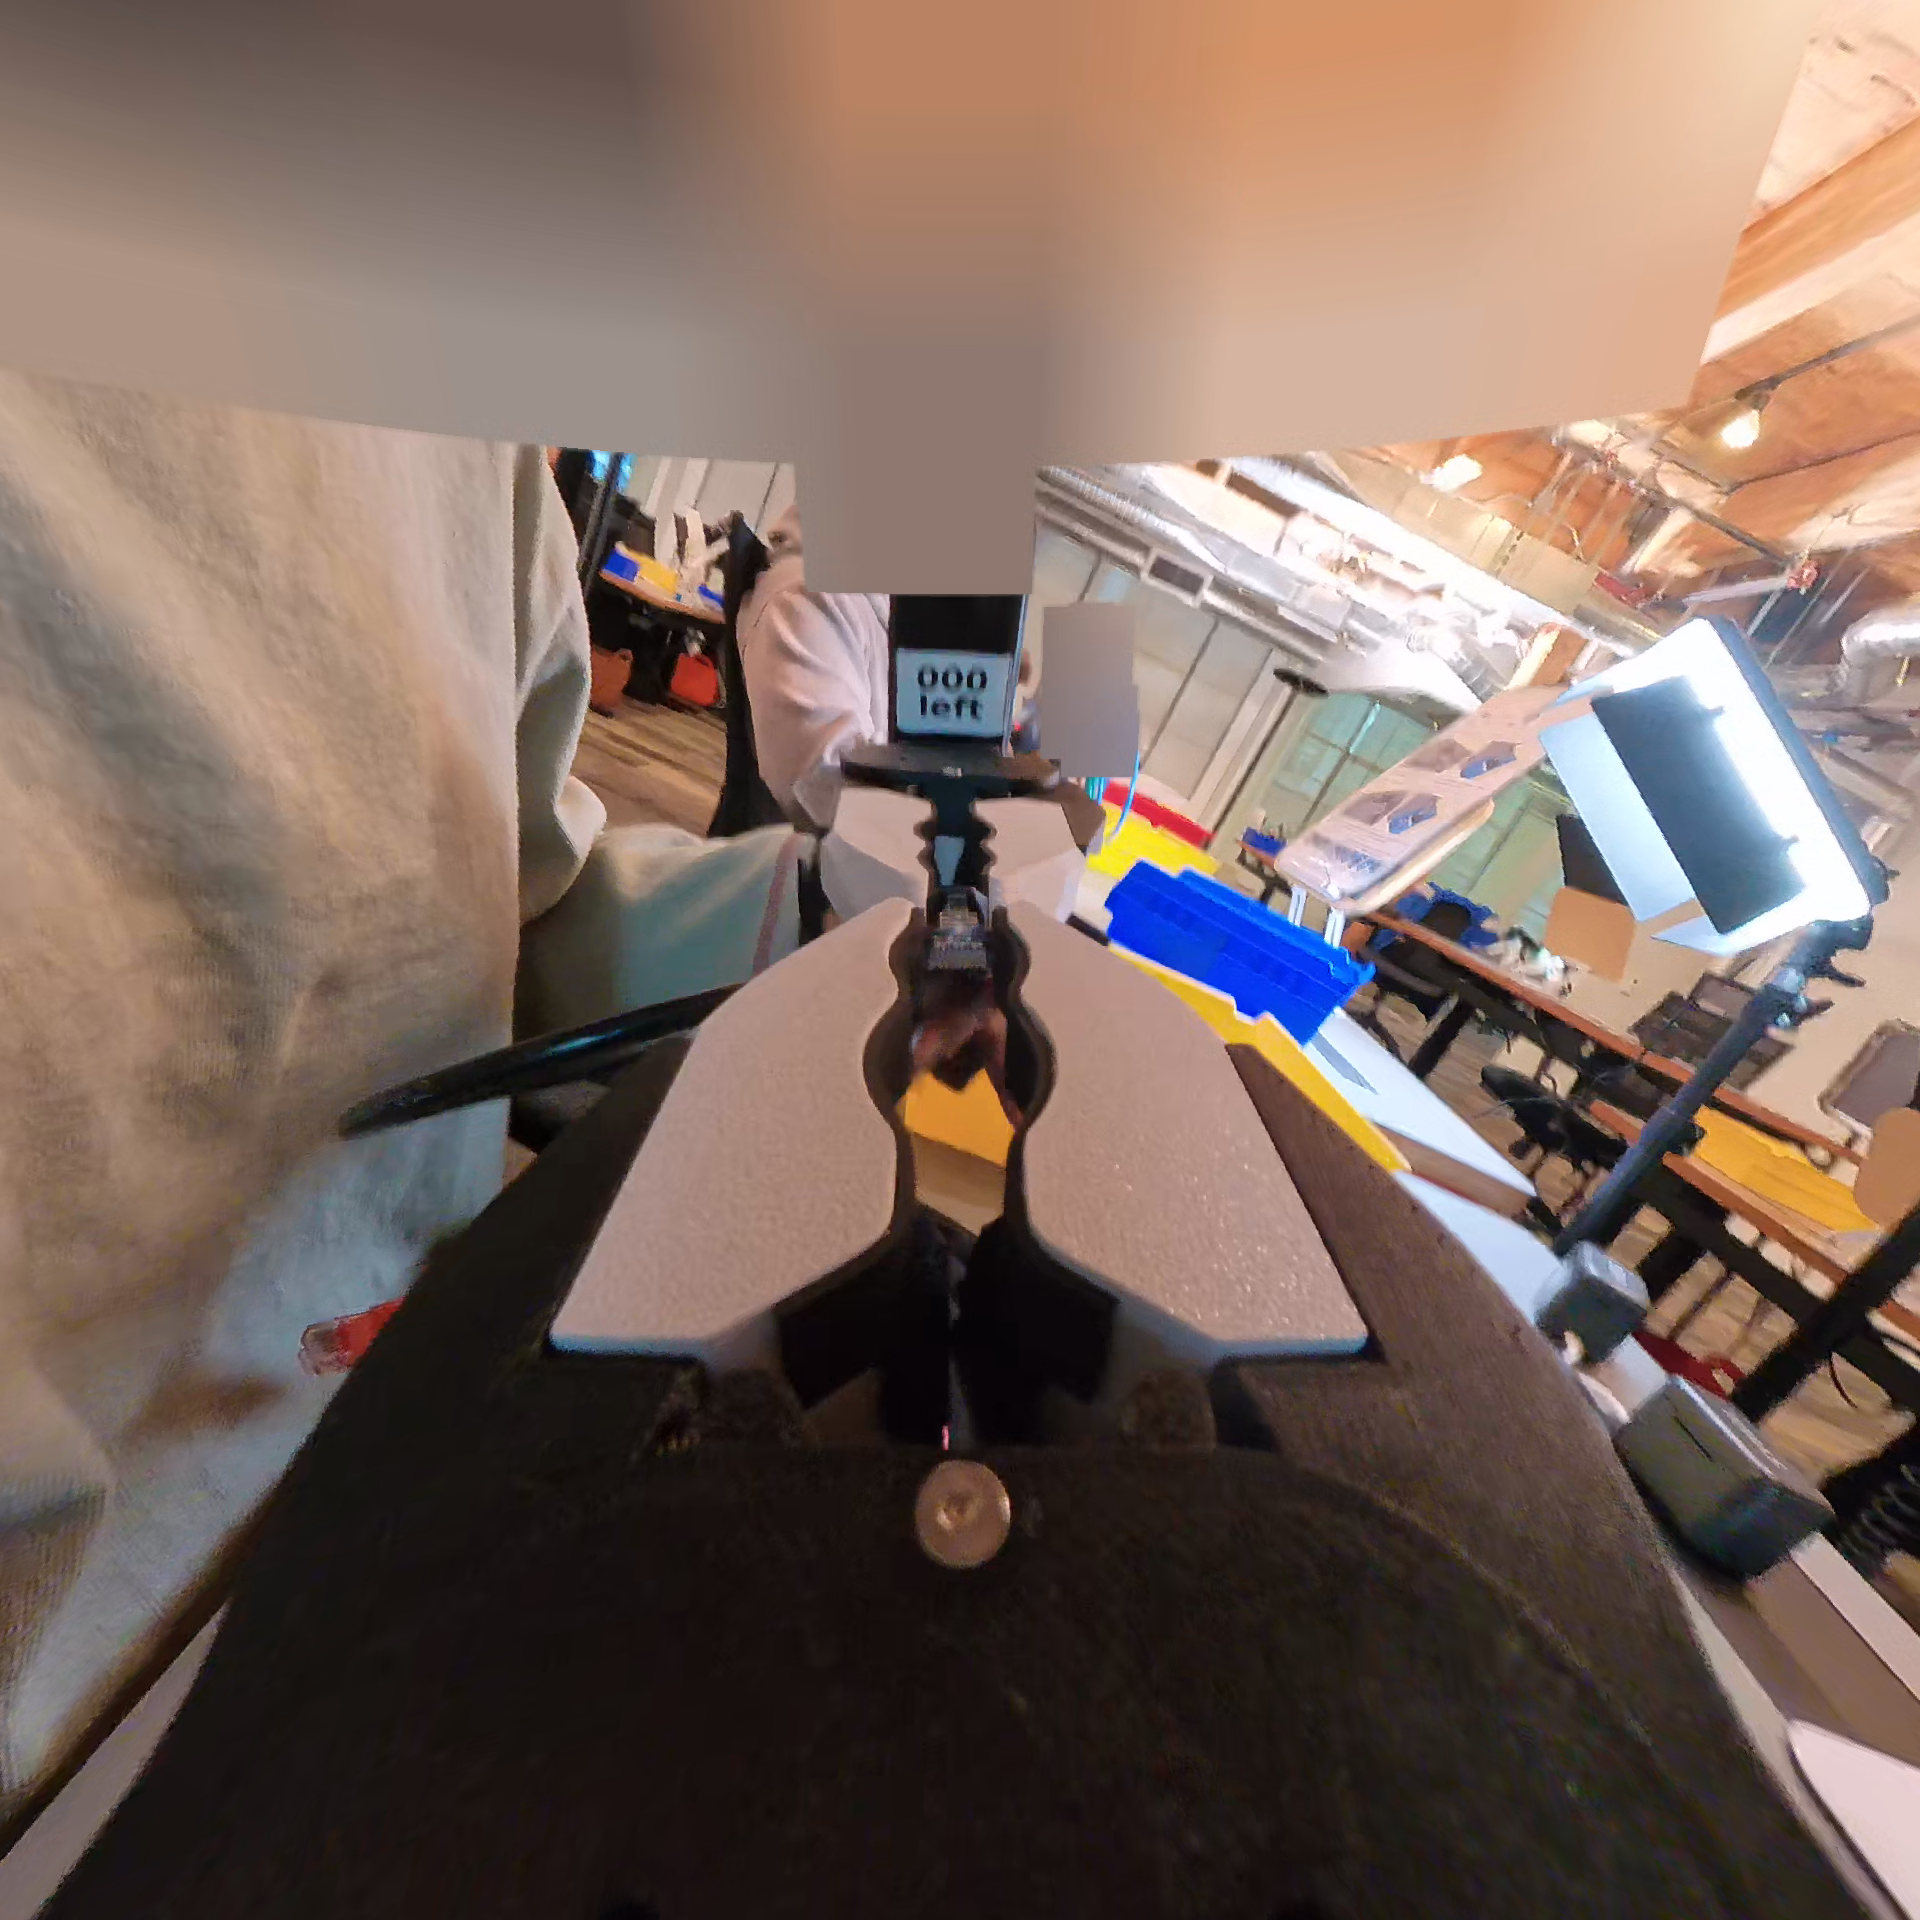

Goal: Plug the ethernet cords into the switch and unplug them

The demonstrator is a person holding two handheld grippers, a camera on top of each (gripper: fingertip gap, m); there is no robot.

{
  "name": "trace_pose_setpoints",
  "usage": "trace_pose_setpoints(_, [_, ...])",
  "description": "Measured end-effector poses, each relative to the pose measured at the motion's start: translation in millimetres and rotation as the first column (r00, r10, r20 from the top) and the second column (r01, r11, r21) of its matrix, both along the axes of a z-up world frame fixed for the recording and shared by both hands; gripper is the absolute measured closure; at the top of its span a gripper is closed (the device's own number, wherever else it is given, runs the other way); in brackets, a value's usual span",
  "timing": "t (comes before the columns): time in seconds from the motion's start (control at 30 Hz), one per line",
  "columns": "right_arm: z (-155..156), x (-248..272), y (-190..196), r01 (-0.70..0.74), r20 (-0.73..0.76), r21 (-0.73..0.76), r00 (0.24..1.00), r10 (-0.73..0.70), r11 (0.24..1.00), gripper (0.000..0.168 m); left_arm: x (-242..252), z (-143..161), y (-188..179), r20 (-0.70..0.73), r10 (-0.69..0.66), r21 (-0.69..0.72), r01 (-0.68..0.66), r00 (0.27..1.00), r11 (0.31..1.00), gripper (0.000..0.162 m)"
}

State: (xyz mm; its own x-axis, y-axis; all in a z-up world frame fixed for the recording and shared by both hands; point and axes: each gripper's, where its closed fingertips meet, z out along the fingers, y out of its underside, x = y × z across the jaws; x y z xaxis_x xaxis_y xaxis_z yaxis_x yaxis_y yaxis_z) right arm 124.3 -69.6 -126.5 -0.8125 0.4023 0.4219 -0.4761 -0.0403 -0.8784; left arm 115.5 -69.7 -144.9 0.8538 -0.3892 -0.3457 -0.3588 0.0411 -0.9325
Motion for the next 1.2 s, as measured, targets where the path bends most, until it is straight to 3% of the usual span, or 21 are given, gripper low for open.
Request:
trace_pose_setpoints(0.07, [-8.5,-5.3,3.7,0.063,0.037,0.057,0.997,-0.065,0.996,0.154,-6.6,-6.4,-4.7,-0.034,0.036,-0.076,-0.039,0.999,0.996,0.153])
trace_pose_setpoints(0.2, [-44.5,-19.4,46.6,0.248,0.208,0.236,0.932,-0.298,0.940,0.112,-28.3,1.0,-32.3,-0.083,0.114,-0.126,-0.124,0.990,0.984,0.153])
trace_pose_setpoints(0.3, [-98.2,-23.9,80.7,0.285,0.355,0.503,0.793,-0.495,0.816,0.085,-47.1,4.0,-51.4,-0.107,0.176,-0.151,-0.191,0.979,0.970,0.153])
trace_pose_setpoints(0.4, [-143.3,-17.9,94.1,0.171,0.396,0.715,0.699,-0.595,0.678,0.069,-57.0,-3.0,-61.1,-0.126,0.201,-0.223,-0.226,0.971,0.948,0.153])
trace_pose_setpoints(0.63, [-186.9,-22.5,95.6,-0.015,0.435,0.827,0.648,-0.624,0.562,0.069,-57.8,-32.7,-56.6,-0.132,0.138,-0.413,-0.181,0.982,0.893,0.152])
trace_pose_setpoints(0.73, [-199.2,-23.2,97.5,-0.061,0.428,0.852,0.653,-0.625,0.521,0.085,-62.5,-36.8,-51.3,-0.119,0.125,-0.453,-0.166,0.985,0.876,0.152])
trace_pose_setpoints(0.87, [-195.4,-24.8,93.8,-0.036,0.437,0.827,0.668,-0.603,0.561,0.087,-77.9,-45.7,-47.3,-0.181,0.130,-0.530,-0.208,0.975,0.822,0.153])
trace_pose_setpoints(1.03, [-164.7,-23.4,82.6,0.073,0.368,0.765,0.766,-0.527,0.640,0.087,-123.5,-64.8,-47.3,-0.478,0.129,-0.605,-0.432,0.869,0.668,0.152])
trace_pose_setpoints(1.2, [-153.9,-20.1,73.2,0.107,0.327,0.751,0.797,-0.508,0.652,0.087,-104.0,-82.0,-21.3,-0.406,0.013,-0.656,-0.301,0.914,0.692,0.153])
